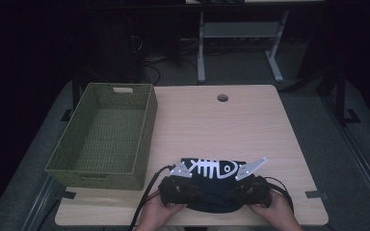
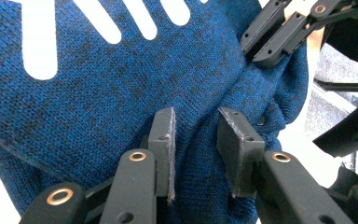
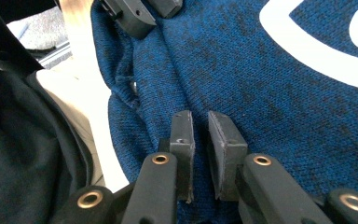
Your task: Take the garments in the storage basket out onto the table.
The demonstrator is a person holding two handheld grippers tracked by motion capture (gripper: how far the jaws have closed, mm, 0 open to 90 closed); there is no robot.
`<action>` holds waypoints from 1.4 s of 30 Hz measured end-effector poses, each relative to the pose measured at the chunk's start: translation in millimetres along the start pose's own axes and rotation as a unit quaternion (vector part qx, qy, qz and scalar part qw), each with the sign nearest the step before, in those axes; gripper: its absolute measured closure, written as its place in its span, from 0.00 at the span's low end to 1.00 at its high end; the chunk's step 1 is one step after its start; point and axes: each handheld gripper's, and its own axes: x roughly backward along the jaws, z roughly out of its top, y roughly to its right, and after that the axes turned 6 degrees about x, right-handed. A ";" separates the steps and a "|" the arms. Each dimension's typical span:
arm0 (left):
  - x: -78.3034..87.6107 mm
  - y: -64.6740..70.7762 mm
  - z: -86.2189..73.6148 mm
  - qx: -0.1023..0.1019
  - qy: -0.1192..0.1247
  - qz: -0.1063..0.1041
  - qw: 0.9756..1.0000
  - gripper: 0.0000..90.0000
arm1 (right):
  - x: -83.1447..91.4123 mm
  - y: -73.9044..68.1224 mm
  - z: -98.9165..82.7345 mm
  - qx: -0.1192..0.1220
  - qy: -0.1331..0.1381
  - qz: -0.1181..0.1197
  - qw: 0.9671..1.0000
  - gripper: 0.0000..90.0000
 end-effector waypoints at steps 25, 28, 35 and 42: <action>-13.4 -33.7 42.7 0.048 0.039 0.070 0.996 0.72 | -12.0 53.5 50.4 -0.046 0.036 -0.062 0.996 0.85; -16.9 -36.8 40.8 0.057 0.040 0.069 0.995 0.72 | -14.8 54.4 47.8 -0.047 0.037 -0.063 0.996 0.85; -10.7 -34.4 41.6 0.046 0.046 0.062 0.996 0.70 | -10.0 54.5 48.5 -0.045 0.043 -0.056 0.996 0.81; 2.0 -19.5 35.4 0.035 0.048 0.044 0.997 0.70 | 10.6 32.2 38.1 -0.024 0.060 -0.031 0.997 0.80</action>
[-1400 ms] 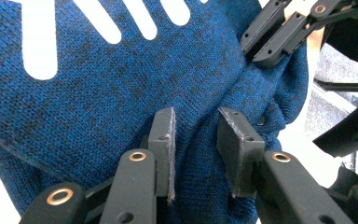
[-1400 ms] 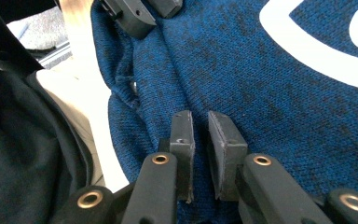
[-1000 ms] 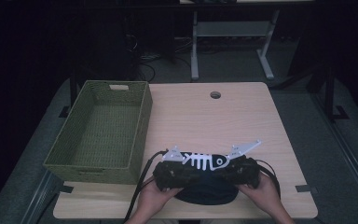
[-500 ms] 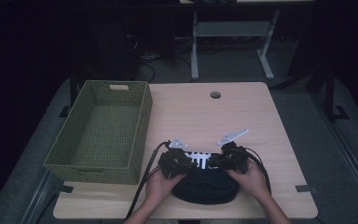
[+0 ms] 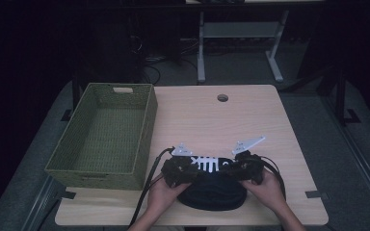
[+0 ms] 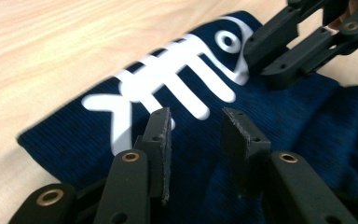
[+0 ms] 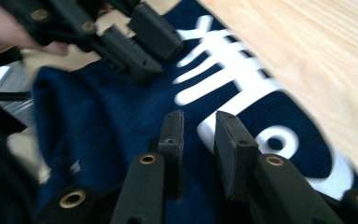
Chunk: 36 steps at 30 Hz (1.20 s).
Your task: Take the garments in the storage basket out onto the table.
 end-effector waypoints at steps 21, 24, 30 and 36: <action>-3.2 10.5 -24.7 -0.007 -0.030 -0.032 0.999 0.71 | -3.4 -16.4 -36.9 -0.002 -0.029 0.016 0.999 0.76; 1.6 11.5 -22.2 -0.013 -0.025 -0.035 0.999 0.70 | 1.9 -16.4 -35.8 -0.004 -0.017 0.016 1.000 0.74; 7.7 15.2 -19.7 -0.019 -0.022 -0.038 0.999 0.70 | 7.2 -17.6 -36.8 -0.004 -0.013 0.013 1.000 0.75; 4.1 14.9 -25.7 -0.016 -0.029 -0.037 0.999 0.70 | 1.9 -19.8 -37.9 0.006 -0.025 0.013 1.000 0.76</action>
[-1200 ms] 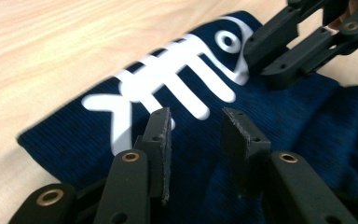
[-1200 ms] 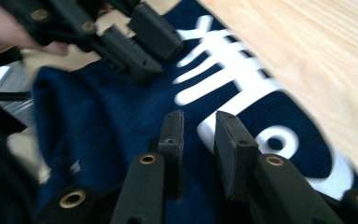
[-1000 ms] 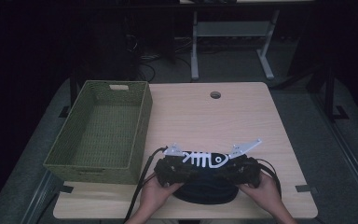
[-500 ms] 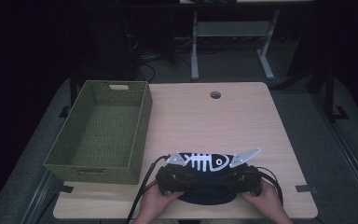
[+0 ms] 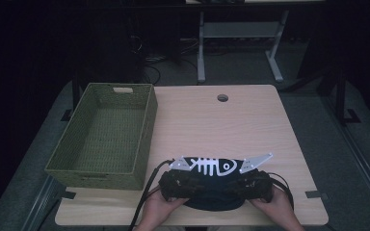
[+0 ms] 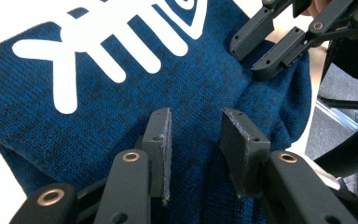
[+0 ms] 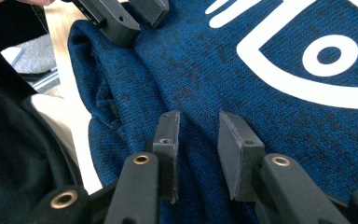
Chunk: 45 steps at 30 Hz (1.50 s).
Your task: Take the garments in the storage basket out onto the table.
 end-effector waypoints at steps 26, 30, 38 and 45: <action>1.8 -4.7 -12.3 0.008 -0.008 -0.004 1.000 0.72 | -2.2 0.8 -4.6 0.005 -0.017 0.003 1.000 0.78; 0.4 -6.4 -16.2 0.011 -0.004 -0.007 1.000 0.73 | -3.4 2.9 -8.1 0.000 -0.015 0.006 1.000 0.80; 4.5 -2.7 -11.3 0.003 0.000 0.000 1.000 0.73 | -1.5 2.2 -7.5 -0.006 -0.009 0.003 1.000 0.77; 12.8 -4.6 -2.5 0.010 0.017 0.009 1.000 0.70 | 11.2 4.3 -0.2 -0.014 0.013 -0.017 1.000 0.72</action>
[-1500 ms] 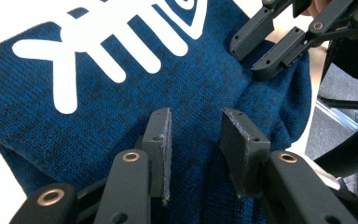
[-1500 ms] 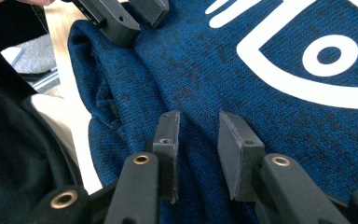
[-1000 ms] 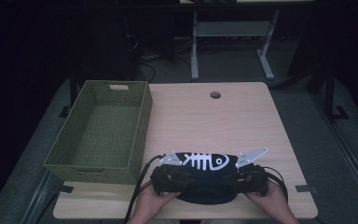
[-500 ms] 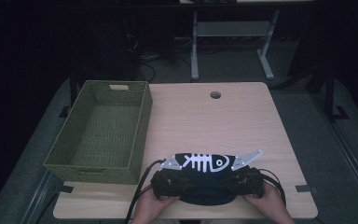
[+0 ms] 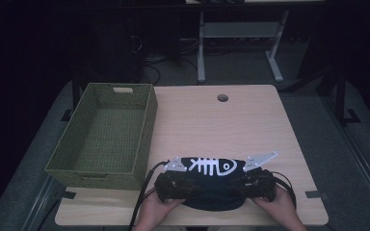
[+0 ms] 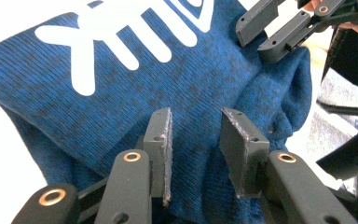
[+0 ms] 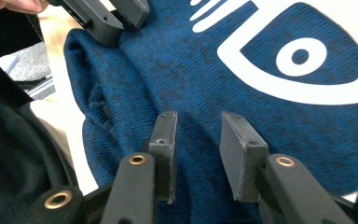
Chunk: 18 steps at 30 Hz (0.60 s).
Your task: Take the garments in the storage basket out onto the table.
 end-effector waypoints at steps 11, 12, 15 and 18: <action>7.8 -11.7 4.9 0.013 0.010 0.026 1.000 0.68 | 16.8 9.3 3.2 -0.017 0.016 -0.027 0.999 0.70; 7.8 -12.5 4.9 0.014 0.009 0.027 0.999 0.68 | 17.2 9.8 3.4 -0.017 0.015 -0.029 0.999 0.70; 7.8 -15.2 4.9 0.019 0.009 0.032 0.999 0.68 | 17.9 11.6 4.0 -0.019 0.014 -0.033 0.999 0.69; 8.2 -17.3 5.3 0.021 0.011 0.038 0.999 0.67 | 18.4 14.0 4.0 -0.025 0.014 -0.037 0.999 0.69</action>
